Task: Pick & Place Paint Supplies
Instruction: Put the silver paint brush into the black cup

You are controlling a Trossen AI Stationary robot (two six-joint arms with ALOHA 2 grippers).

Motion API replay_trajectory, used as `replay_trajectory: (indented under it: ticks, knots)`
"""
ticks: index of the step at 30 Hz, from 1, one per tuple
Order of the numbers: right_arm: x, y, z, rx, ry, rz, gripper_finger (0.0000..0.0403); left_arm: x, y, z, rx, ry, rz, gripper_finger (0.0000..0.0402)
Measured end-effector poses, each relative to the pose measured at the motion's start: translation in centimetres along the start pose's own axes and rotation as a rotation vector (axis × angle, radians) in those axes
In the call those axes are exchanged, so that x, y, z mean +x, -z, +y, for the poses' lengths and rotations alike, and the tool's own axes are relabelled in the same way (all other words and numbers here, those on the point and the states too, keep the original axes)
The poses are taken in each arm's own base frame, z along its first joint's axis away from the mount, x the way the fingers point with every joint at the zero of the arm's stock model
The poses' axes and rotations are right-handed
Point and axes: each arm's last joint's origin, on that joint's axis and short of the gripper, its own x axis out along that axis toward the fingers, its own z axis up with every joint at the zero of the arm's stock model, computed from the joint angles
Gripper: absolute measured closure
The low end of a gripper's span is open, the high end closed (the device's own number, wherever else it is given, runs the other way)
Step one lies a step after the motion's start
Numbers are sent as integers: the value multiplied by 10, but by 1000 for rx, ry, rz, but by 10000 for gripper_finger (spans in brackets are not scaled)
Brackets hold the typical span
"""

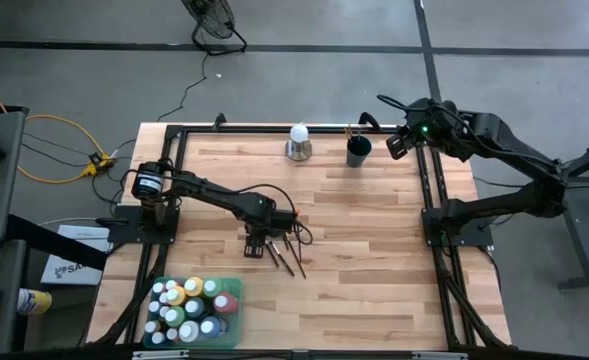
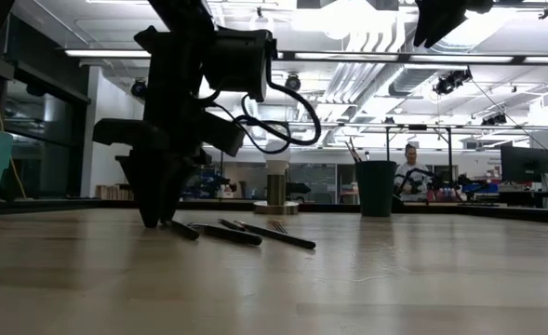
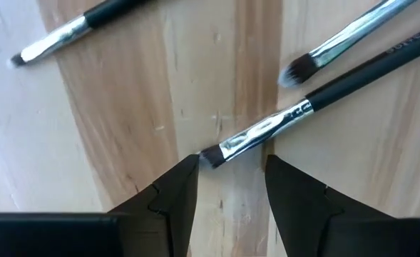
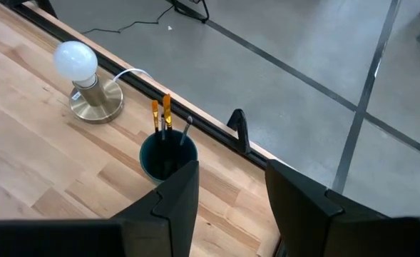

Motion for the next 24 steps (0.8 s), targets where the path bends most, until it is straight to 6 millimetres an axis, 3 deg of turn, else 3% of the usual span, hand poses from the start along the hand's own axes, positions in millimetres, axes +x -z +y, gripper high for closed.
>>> replay_trajectory:
  ticks: [14,24]
  knots:
    - [0,0,0,0,0,0,247,-11,-2,3,76,-50,33,243]
    - [0,0,0,0,-1,0,247,-11,-8,2,405,-42,-23,243]
